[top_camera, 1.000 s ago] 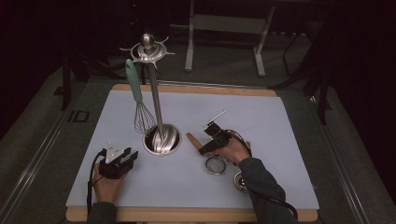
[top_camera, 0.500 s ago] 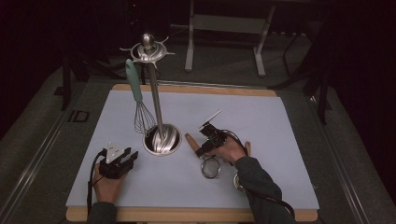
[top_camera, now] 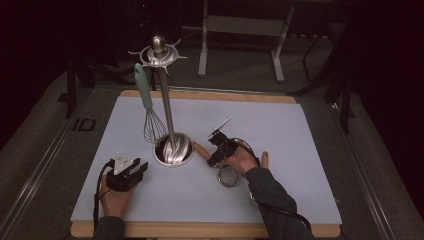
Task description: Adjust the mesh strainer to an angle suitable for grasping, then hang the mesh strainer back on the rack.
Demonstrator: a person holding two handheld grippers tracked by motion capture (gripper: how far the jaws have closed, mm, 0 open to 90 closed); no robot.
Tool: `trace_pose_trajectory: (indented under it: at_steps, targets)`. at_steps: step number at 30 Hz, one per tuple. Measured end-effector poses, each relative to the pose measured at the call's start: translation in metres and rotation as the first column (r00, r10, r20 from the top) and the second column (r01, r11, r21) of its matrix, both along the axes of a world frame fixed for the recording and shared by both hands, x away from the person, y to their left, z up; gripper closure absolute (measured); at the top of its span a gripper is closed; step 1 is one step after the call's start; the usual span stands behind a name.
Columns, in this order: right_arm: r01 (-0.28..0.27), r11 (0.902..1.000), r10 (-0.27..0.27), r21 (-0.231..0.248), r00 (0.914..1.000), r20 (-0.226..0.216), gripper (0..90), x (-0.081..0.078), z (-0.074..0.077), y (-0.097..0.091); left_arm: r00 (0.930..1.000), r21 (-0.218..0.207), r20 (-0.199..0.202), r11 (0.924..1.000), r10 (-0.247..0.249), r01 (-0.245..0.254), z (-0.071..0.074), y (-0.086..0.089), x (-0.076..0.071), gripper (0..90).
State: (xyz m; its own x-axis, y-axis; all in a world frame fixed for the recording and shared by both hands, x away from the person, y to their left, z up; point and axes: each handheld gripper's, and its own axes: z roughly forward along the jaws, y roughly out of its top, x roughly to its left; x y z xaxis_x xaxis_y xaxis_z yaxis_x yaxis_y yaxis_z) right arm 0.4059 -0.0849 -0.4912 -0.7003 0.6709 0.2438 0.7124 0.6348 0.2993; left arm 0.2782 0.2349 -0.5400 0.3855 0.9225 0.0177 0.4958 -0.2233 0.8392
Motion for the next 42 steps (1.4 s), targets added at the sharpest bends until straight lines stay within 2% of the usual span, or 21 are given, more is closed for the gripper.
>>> trace_pose_trajectory:
  at_steps: [6, 8, 22, 29, 30, 31, 32, 33, 34, 35, 36, 37, 39, 40, 41, 42]
  targets:
    - [-0.006, 0.9997, 0.005, 0.023, 0.9994, 0.034, 70.7, -0.002, 0.008, -0.004, 1.0, 0.002, 0.004, 1.0, 0.0, 0.0, 0.0, 0.0, 0.0, 63.7]
    - [-0.019, 0.9996, 0.018, 0.019, 0.9978, 0.064, 70.7, -0.004, 0.011, -0.005, 1.0, 0.001, 0.004, 1.0, -0.001, 0.001, 0.0, 0.0, 0.0, 64.2]
    - [-0.023, 0.9983, 0.017, 0.055, 0.9945, 0.103, 70.7, -0.008, 0.024, -0.007, 0.9999, -0.001, 0.013, 1.0, 0.002, -0.002, 0.0, 0.0, -0.001, 64.9]
    - [-0.036, 0.9941, 0.022, 0.102, 0.9896, 0.142, 70.7, -0.012, 0.038, -0.007, 1.0, -0.003, 0.009, 1.0, 0.001, -0.001, 0.0, 0.0, -0.001, 64.8]
    - [-0.059, 0.9913, 0.042, 0.117, 0.9882, 0.147, 70.7, -0.013, 0.04, -0.008, 0.9999, -0.003, 0.01, 1.0, 0.001, -0.001, 0.0, 0.0, -0.001, 64.8]
    - [-0.059, 0.9913, 0.042, 0.117, 0.9882, 0.147, 70.7, -0.013, 0.04, -0.008, 0.9999, -0.003, 0.01, 1.0, 0.001, -0.001, 0.0, 0.0, -0.001, 64.7]
    - [-0.084, 0.9864, 0.062, 0.141, 0.9862, 0.153, 70.7, -0.014, 0.043, -0.009, 0.9999, -0.004, 0.012, 1.0, 0.001, -0.001, 0.0, 0.0, -0.001, 64.6]
    - [-0.084, 0.9864, 0.062, 0.141, 0.9862, 0.153, 70.7, -0.014, 0.043, -0.009, 0.9999, -0.004, 0.012, 1.0, 0.001, -0.001, 0.0, 0.0, -0.001, 64.6]
    - [-0.11, 0.9816, 0.083, 0.156, 0.9813, 0.174, 70.7, -0.015, 0.045, -0.011, 0.9999, -0.004, 0.015, 1.0, 0.001, -0.001, 0.0, 0.001, -0.002, 64.5]
    - [-0.11, 0.9816, 0.083, 0.156, 0.9813, 0.174, 70.7, -0.015, 0.045, -0.011, 0.9999, -0.004, 0.015, 1.0, 0.001, -0.001, 0.0, 0.001, -0.002, 64.5]
    - [-0.144, 0.9745, 0.112, 0.172, 0.9766, 0.183, 70.7, -0.016, 0.048, -0.012, 0.9999, -0.007, 0.015, 1.0, 0.0, 0.0, 0.0, 0.001, -0.002, 64.5]
    - [-0.144, 0.9745, 0.112, 0.172, 0.9766, 0.183, 70.7, -0.016, 0.048, -0.012, 0.9999, -0.007, 0.015, 1.0, 0.0, 0.0, 0.0, 0.001, -0.002, 64.6]
    - [-0.177, 0.9683, 0.139, 0.177, 0.9688, 0.205, 70.7, -0.018, 0.052, -0.013, 0.9999, -0.011, 0.015, 0.9999, -0.004, 0.004, 0.0, 0.001, -0.002, 64.8]
    - [-0.207, 0.9599, 0.163, 0.189, 0.9609, 0.224, 70.7, -0.019, 0.056, -0.014, 0.9999, -0.01, 0.015, 0.9999, -0.004, 0.004, 0.0, 0.001, -0.002, 65.0]
    - [-0.207, 0.9599, 0.163, 0.189, 0.9609, 0.224, 70.7, -0.019, 0.056, -0.014, 0.9999, -0.01, 0.015, 0.9999, -0.004, 0.004, 0.0, 0.001, -0.002, 65.1]
    - [-0.217, 0.9559, 0.17, 0.198, 0.9584, 0.229, 70.6, -0.019, 0.058, -0.014, 0.9999, -0.012, 0.016, 0.9999, -0.005, 0.005, 0.0, 0.001, -0.002, 65.1]
